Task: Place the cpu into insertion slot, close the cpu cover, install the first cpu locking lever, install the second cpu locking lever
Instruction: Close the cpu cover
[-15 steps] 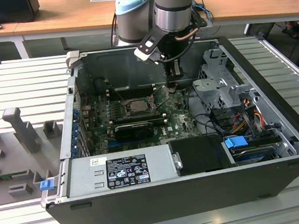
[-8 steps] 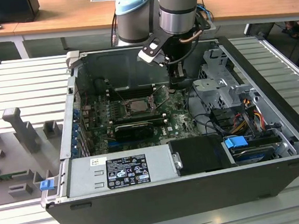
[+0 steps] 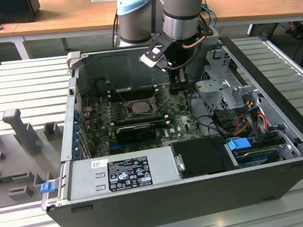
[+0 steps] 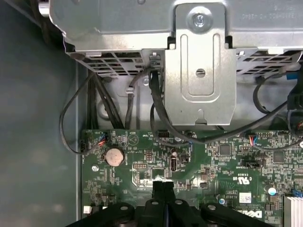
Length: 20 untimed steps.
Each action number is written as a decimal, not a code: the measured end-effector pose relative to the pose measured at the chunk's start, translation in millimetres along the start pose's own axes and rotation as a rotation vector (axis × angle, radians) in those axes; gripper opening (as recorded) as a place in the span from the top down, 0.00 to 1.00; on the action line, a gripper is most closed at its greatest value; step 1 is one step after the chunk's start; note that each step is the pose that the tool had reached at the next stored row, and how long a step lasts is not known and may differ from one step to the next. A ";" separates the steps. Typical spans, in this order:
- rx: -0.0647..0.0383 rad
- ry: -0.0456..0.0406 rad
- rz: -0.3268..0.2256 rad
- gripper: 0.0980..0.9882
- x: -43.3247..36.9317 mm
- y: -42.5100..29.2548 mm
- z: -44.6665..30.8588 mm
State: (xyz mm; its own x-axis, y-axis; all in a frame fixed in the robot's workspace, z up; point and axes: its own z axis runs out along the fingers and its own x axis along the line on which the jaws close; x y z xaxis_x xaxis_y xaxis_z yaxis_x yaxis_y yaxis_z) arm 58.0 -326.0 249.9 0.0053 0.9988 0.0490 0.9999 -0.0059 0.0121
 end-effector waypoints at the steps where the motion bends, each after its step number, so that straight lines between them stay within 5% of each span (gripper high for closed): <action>1: 0.000 0.0005 0.000 0.99 0.0 -2.6 -0.1; 20: 0.000 0.0011 0.000 0.99 -0.2 -30.3 -0.4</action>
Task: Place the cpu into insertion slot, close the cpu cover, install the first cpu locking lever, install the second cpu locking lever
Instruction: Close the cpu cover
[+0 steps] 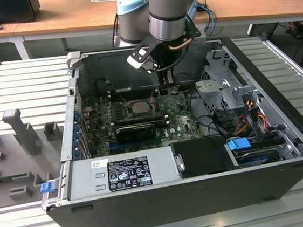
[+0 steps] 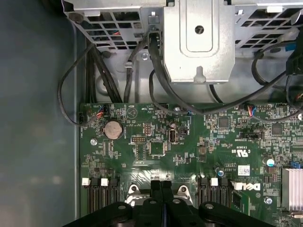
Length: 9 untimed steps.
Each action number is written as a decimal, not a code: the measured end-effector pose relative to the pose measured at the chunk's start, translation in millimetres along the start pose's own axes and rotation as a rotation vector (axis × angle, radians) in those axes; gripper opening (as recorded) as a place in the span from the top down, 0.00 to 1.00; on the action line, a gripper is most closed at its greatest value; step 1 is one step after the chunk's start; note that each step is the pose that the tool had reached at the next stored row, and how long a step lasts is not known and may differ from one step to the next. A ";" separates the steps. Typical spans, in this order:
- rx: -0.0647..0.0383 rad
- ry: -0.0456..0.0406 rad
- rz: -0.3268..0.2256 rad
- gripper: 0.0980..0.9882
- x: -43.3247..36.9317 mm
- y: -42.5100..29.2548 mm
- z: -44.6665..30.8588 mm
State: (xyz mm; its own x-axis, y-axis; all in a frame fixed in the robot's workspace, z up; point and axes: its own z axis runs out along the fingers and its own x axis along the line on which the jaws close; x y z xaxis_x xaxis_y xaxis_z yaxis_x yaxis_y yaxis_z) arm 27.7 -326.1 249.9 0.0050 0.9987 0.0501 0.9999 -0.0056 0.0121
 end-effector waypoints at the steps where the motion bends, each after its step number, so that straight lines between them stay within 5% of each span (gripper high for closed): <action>1: 0.000 -0.0001 0.000 0.99 0.0 -0.8 0.0; 9: 0.000 0.0006 0.000 0.99 -0.1 -14.3 -0.2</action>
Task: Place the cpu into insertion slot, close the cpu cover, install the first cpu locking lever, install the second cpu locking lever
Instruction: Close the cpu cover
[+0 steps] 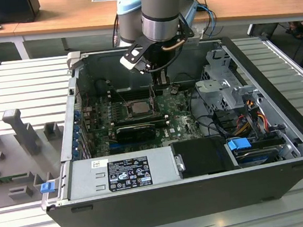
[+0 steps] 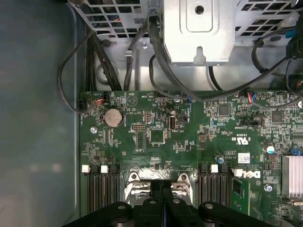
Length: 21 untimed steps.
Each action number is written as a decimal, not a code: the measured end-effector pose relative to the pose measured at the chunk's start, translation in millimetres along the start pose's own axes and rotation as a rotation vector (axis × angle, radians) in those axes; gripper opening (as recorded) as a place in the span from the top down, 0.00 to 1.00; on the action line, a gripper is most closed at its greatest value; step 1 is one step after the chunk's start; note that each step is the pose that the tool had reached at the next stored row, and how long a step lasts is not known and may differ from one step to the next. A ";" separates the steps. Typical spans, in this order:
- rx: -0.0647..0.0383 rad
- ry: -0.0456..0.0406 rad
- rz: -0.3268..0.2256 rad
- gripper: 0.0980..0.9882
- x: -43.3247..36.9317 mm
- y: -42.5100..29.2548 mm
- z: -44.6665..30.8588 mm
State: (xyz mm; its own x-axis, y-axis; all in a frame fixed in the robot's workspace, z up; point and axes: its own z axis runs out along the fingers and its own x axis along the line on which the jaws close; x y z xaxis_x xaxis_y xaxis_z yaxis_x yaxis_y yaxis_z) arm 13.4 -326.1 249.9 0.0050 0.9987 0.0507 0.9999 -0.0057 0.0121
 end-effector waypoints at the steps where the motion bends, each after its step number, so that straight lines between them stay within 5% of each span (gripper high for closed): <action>1: 0.000 0.0003 0.000 0.99 0.0 -1.2 0.0; 8: 0.000 0.0009 0.000 0.99 0.0 -15.9 0.4; 16: 0.000 0.0006 0.000 0.99 -0.4 -20.5 4.2; 21: 0.001 0.0013 -0.005 0.99 -0.7 -36.5 7.6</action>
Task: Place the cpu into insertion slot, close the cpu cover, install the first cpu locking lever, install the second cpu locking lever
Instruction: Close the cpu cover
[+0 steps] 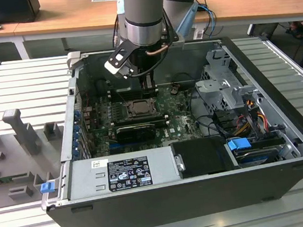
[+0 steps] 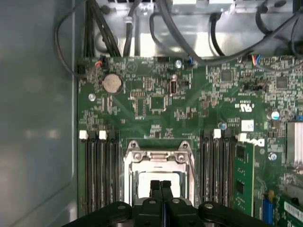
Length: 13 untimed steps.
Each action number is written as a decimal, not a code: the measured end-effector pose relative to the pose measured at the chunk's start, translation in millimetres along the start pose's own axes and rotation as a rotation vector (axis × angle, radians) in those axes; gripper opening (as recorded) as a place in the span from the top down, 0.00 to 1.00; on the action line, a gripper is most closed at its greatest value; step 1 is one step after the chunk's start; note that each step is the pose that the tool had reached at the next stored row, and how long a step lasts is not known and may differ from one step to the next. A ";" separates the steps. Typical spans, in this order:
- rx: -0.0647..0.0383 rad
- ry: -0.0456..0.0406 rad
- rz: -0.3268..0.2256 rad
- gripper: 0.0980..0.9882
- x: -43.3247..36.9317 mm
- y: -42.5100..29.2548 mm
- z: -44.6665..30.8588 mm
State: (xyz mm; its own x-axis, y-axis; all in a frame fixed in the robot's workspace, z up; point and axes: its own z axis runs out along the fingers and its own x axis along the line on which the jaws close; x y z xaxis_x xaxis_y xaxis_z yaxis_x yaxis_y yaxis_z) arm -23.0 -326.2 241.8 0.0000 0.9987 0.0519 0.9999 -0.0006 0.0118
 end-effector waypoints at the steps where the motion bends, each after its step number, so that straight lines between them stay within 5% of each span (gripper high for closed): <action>1: 0.000 0.0001 -0.002 0.99 0.0 -0.4 0.8; 13: 0.001 0.0002 -0.013 0.99 -0.4 -10.0 2.2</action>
State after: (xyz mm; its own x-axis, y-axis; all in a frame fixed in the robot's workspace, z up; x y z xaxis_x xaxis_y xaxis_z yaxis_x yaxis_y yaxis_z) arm -33.0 -326.4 239.4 -0.0125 0.9986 0.0520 0.9999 0.0119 0.0116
